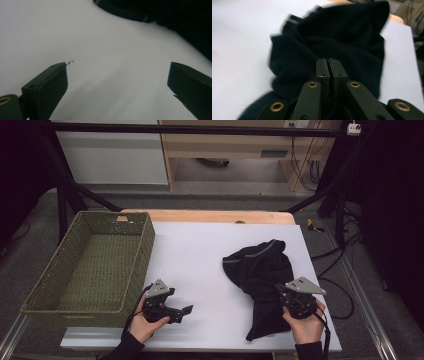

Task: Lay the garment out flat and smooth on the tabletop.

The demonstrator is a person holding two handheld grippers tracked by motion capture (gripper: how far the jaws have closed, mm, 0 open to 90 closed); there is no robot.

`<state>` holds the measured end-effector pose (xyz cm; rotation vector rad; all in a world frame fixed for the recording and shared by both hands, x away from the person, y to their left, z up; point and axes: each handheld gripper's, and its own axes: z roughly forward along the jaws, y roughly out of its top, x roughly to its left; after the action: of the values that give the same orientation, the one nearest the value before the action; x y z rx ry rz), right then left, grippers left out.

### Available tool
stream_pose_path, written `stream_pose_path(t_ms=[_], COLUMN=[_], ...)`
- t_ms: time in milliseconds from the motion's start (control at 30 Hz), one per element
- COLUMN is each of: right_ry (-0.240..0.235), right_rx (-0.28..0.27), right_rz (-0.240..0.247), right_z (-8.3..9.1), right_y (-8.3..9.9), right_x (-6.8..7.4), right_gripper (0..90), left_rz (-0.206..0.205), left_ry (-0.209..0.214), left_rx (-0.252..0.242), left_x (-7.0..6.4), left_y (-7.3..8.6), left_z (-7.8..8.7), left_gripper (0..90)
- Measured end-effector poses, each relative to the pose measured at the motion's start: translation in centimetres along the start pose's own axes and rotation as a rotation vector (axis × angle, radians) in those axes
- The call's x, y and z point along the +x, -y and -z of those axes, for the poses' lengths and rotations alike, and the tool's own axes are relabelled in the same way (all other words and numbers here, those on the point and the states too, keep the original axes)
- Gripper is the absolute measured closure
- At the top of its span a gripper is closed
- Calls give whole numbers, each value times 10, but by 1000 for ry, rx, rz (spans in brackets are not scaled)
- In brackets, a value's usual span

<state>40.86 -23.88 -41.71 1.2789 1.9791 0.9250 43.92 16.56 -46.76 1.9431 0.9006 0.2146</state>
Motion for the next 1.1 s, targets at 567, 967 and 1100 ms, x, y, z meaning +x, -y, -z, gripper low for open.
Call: stream_pose_path(t_ms=[567,967,1100], right_ry=[-111,-207,-228], right_rx=[-63,41,49], right_rz=[-29,55,51], right_z=[-3,-35,-36], right_y=[5,14,14], right_x=[-2,25,25], right_gripper=[464,565,680], left_rz=[17,47,56], left_ry=[-67,-133,-138], left_rx=[28,41,37], left_x=[-13,-8,-10], left_y=[-67,-88,-91], left_z=[-73,-131,-147], left_gripper=[68,232,312])
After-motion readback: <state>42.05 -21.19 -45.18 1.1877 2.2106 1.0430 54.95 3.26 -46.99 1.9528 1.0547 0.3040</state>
